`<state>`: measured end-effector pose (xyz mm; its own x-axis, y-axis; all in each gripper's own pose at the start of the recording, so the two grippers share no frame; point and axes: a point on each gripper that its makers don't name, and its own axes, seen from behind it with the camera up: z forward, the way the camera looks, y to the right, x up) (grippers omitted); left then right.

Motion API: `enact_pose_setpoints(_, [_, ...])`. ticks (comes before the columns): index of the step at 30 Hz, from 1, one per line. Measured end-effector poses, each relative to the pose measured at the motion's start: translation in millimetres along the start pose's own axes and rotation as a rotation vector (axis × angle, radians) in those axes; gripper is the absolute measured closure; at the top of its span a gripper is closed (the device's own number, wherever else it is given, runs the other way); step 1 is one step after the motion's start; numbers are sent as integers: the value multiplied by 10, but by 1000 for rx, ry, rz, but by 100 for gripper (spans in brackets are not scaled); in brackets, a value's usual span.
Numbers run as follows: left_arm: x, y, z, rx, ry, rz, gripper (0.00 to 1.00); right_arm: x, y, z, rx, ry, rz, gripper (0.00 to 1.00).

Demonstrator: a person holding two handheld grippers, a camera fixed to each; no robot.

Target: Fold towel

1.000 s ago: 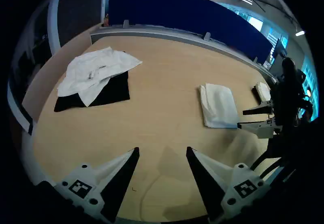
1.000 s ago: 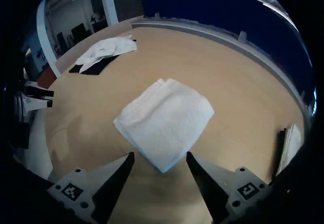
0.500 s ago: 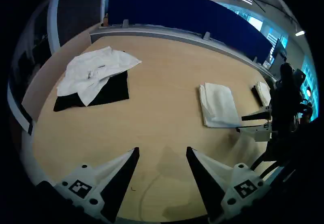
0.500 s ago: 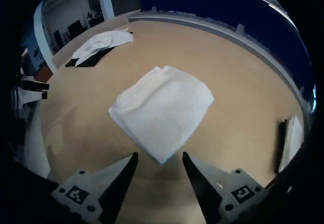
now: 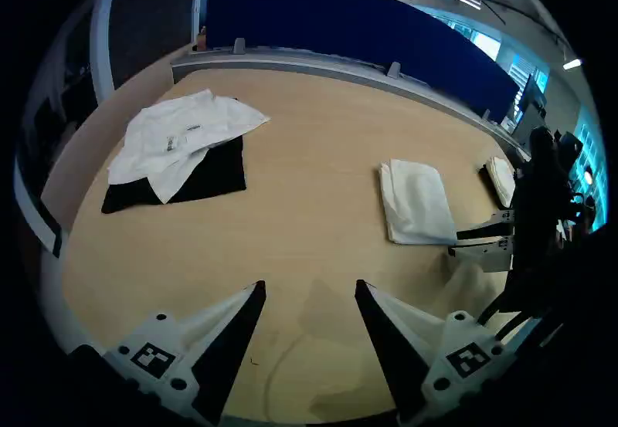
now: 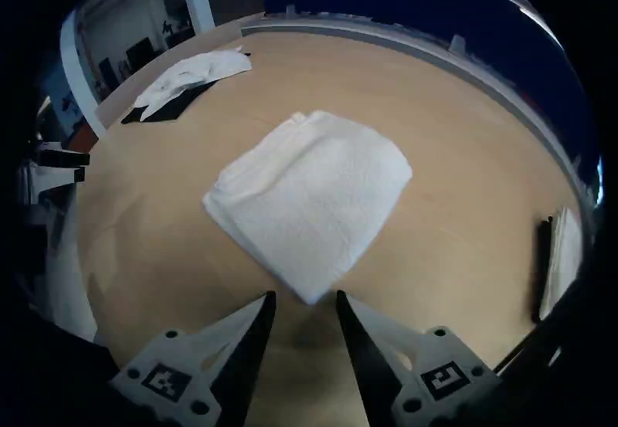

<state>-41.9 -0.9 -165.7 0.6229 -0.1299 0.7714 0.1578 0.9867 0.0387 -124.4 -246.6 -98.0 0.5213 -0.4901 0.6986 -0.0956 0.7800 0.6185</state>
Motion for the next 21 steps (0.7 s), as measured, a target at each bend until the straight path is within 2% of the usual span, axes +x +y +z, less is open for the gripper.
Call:
enact_pose_setpoints(6, [-1,11,-6,-2,0,3,14,-2,21,21,-3,-1,16,66])
enact_pose_setpoints(21, [-17,1,-4,2,1,3,14,44,49,33,-13,17,15,93])
